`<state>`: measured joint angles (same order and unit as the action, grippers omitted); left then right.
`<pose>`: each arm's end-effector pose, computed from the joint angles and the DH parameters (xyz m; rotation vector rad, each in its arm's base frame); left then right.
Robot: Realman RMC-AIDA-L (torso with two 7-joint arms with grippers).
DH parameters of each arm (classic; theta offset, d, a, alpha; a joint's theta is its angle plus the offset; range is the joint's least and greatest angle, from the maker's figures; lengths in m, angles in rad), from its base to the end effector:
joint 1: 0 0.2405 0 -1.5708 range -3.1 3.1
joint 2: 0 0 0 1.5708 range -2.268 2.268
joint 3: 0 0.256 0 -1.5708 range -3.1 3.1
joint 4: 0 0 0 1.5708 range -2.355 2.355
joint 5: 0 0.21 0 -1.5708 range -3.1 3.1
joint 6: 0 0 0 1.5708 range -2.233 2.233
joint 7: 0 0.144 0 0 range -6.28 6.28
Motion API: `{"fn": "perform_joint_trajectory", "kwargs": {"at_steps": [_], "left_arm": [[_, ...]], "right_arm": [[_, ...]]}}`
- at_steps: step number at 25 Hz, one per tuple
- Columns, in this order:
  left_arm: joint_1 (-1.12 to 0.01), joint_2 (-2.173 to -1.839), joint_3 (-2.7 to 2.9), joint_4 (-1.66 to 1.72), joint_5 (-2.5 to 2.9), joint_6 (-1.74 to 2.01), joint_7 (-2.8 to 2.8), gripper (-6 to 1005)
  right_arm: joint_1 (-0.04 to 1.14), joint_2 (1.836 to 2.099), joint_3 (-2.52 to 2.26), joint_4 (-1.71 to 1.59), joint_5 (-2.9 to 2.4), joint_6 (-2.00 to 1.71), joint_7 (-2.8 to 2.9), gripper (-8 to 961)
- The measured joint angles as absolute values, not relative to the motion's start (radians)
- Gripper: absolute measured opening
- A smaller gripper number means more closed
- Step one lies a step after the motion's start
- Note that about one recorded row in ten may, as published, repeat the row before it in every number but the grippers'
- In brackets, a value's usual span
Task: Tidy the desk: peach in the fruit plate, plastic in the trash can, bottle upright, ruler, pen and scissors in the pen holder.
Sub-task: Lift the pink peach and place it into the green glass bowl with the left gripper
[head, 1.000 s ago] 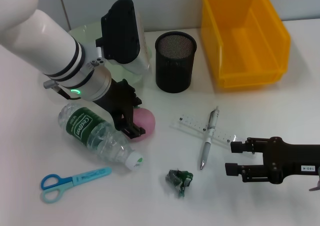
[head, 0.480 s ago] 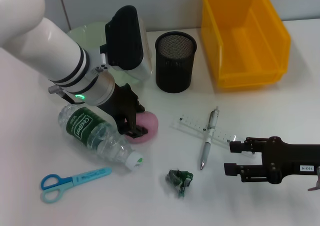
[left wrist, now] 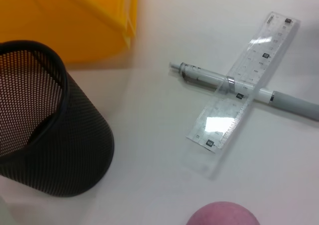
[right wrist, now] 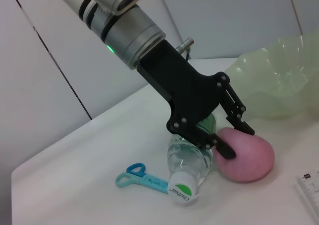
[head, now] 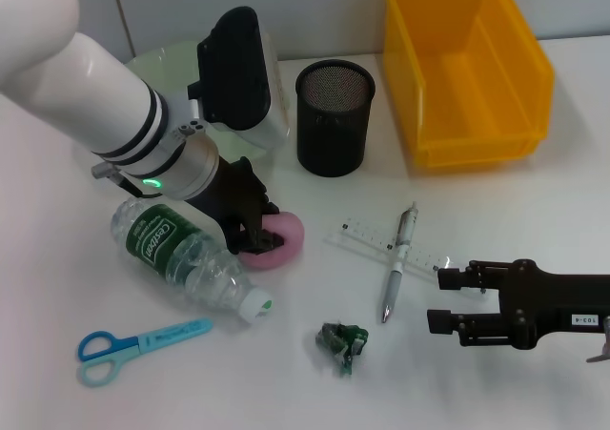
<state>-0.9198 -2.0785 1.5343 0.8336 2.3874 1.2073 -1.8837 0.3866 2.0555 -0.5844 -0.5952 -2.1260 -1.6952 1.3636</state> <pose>-0.1373 0.3959 -0.0810 -2.9381 0.0884 0.5250 0.3146 0.2644 0.0016 -2.7414 0.8828 0.7085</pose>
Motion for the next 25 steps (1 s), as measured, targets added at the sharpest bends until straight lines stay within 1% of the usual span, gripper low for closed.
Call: {"fn": "perform_joint_trajectory", "kwargs": {"at_steps": [4, 10, 16, 22, 25], "left_arm": [[-0.908, -2.074, 1.519, 0.855, 2.366, 1.224, -1.883, 362], [-0.881, -2.070, 1.306, 0.895, 2.320, 1.343, -1.835, 319], [-0.859, -2.065, 1.143, 0.900, 2.270, 1.430, -1.780, 194], [-0.858, -2.069, 1.146, 0.895, 2.270, 1.439, -1.785, 28], [-0.863, -2.071, 1.150, 0.890, 2.268, 1.439, -1.788, 54]], "right_arm": [[0.386, 2.055, -0.584, -0.595, -2.126, -1.688, 1.364, 755], [0.386, 2.055, -0.584, -0.595, -2.126, -1.687, 1.363, 755], [0.385, 2.055, -0.584, -0.595, -2.126, -1.687, 1.363, 754], [0.384, 2.055, -0.584, -0.595, -2.126, -1.688, 1.362, 754], [0.384, 2.056, -0.584, -0.595, -2.126, -1.687, 1.362, 754]]}}
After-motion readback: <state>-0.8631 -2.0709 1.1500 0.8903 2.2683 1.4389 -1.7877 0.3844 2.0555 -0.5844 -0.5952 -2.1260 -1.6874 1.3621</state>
